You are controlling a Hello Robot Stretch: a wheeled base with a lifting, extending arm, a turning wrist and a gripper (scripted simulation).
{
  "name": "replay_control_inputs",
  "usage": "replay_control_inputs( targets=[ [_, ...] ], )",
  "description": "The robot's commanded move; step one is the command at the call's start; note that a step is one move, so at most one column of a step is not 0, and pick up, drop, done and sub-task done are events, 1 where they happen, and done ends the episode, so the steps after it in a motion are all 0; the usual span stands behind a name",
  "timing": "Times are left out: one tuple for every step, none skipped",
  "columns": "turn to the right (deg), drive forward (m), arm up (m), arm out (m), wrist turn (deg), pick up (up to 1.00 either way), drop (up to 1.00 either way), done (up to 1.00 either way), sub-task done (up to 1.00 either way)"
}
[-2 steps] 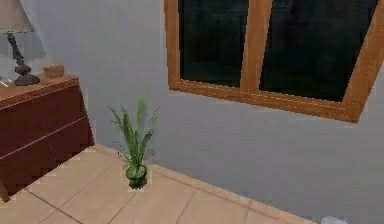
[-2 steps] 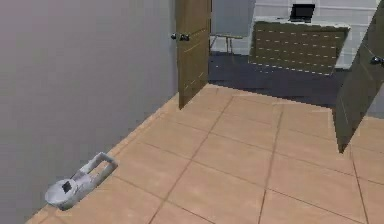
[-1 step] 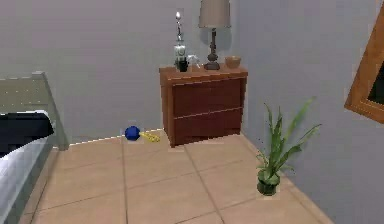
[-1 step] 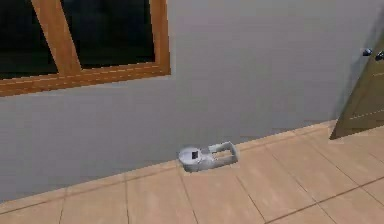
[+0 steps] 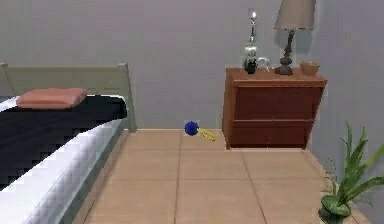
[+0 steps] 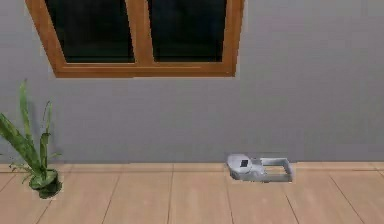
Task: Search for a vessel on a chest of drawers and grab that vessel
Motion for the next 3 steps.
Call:
replay_control_inputs(
  targets=[
    [0.0,1.00,0.00,0.00,0.0,0.00,0.00,0.00,0.00],
    [0.0,0.20,0.00,0.00,0.0,0.00,0.00,0.00,0.00],
    [-3.0,0.00,0.00,0.00,0.0,0.00,0.00,0.00,0.00]
  ],
)
